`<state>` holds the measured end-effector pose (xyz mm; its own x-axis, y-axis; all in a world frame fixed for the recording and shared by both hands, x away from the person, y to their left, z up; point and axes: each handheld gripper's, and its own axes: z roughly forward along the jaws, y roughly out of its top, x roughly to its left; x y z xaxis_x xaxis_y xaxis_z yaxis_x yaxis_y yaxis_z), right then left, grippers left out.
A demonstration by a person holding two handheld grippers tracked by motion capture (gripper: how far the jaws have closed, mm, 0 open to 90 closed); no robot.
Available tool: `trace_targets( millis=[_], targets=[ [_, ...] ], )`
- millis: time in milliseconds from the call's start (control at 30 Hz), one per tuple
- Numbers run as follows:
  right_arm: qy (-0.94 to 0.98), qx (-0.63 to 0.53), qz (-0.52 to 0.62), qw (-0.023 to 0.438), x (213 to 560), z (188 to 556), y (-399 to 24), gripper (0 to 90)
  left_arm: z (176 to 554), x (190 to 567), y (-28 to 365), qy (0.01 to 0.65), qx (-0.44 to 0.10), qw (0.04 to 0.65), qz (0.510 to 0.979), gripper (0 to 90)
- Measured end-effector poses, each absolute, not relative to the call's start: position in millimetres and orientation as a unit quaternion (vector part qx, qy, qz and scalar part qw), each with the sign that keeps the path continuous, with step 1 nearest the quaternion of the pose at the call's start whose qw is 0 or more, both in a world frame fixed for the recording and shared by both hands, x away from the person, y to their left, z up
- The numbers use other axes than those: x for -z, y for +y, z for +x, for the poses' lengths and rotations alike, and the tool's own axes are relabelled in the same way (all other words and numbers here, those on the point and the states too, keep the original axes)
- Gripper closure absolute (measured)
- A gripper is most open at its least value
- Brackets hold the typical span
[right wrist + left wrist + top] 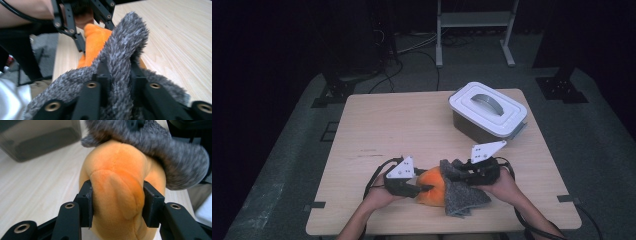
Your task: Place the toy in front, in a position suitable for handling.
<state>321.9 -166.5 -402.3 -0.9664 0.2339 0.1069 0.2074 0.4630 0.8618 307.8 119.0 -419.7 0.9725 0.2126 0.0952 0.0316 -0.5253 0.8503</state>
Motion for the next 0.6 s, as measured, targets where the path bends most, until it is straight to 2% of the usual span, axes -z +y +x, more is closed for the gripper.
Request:
trace_targets(
  millis=[167, 200, 300, 467, 567, 600],
  targets=[
    [0.852, -0.505, 0.135, 0.027, 394.6, 325.7, -187.1, 79.4, 308.9, 418.2, 118.1, 0.062, -0.12, 0.486, 0.864, 52.5],
    [0.865, -0.478, 0.147, 0.045, 393.4, 328.4, -199.5, 79.5, 309.6, 417.9, 119.7, 0.061, -0.129, 0.486, 0.862, 52.5],
    [0.871, -0.463, 0.156, 0.052, 393.6, 331.8, -207.5, 79.4, 309.9, 418.7, 119.5, 0.053, -0.133, 0.487, 0.861, 52.5],
    [0.868, -0.48, 0.121, 0.045, 383.2, 329.8, -186.1, 79.0, 310.4, 420.2, 115.9, 0.053, -0.129, 0.493, 0.859, 50.7],
    [0.875, -0.472, 0.101, 0.045, 385.9, 329.1, -167.4, 79.0, 313.1, 422.4, 121.0, 0.074, -0.107, 0.488, 0.863, 44.0],
    [0.875, -0.472, 0.1, 0.045, 388.6, 329.6, -163.5, 79.0, 314.7, 422.8, 123.5, 0.086, -0.091, 0.49, 0.863, 38.2]
  ],
)
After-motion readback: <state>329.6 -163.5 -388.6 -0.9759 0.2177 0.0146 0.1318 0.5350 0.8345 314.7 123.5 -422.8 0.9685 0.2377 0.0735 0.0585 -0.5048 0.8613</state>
